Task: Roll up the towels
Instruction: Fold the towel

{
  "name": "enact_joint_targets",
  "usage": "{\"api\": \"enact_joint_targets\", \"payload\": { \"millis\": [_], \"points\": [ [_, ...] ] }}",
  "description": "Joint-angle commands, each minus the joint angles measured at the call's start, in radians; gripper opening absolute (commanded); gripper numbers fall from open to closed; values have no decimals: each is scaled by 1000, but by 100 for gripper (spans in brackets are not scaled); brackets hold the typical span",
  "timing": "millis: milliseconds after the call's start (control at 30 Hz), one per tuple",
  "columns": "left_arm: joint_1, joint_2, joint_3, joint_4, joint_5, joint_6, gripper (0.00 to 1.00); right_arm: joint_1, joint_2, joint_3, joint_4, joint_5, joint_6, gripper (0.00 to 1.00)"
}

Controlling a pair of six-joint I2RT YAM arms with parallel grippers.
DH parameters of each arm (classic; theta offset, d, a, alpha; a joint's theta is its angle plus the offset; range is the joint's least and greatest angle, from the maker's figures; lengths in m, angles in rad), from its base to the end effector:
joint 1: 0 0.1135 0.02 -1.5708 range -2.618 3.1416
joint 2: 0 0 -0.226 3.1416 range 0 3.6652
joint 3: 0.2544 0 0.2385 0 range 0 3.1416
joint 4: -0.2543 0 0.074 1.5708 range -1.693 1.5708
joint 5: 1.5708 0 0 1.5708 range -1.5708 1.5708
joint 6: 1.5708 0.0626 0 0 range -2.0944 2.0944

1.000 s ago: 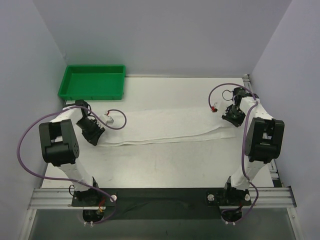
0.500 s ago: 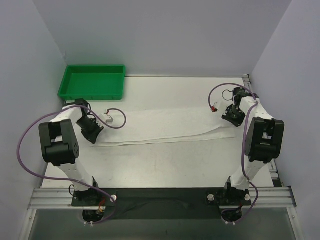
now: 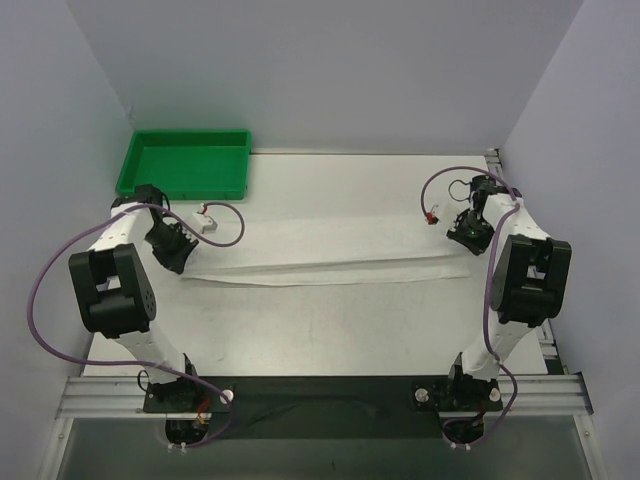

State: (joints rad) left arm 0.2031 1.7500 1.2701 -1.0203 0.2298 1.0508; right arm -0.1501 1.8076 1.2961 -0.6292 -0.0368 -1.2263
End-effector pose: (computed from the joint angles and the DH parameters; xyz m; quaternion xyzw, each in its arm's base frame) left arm 0.2989 0.0470 0.1479 0.4120 0.9033 -0.0722 0.0957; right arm 0.3569 -0.0517 0.1484 -0.5040 0.8367 -0.1217 0.1762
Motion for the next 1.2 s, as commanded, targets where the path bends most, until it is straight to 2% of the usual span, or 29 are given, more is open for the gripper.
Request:
{"api": "enact_joint_targets", "payload": {
  "millis": [0, 300, 367, 500, 667, 800, 1167],
  "points": [
    [19, -6, 40, -31, 11, 15, 0, -11, -39, 34, -55, 12, -6, 0],
    [15, -11, 43, -31, 20, 46, 3, -5, -39, 31, -61, 5, -2, 0],
    [15, -12, 38, -37, 23, 64, 0, 0, -44, 26, -69, -2, 2, 0],
    [15, -30, 40, -52, 45, 72, 0, 7, -71, 34, -84, -17, 1, 0],
    [24, -14, 35, -47, 23, 64, 0, -11, -116, 88, -173, -55, -25, 0],
    [33, 22, 34, -34, 19, 51, 0, -11, -142, 20, -191, -38, -71, 0],
    [33, 55, -3, 15, 19, 25, 0, 7, -10, -153, -110, -22, -41, 0]
  ]
}}
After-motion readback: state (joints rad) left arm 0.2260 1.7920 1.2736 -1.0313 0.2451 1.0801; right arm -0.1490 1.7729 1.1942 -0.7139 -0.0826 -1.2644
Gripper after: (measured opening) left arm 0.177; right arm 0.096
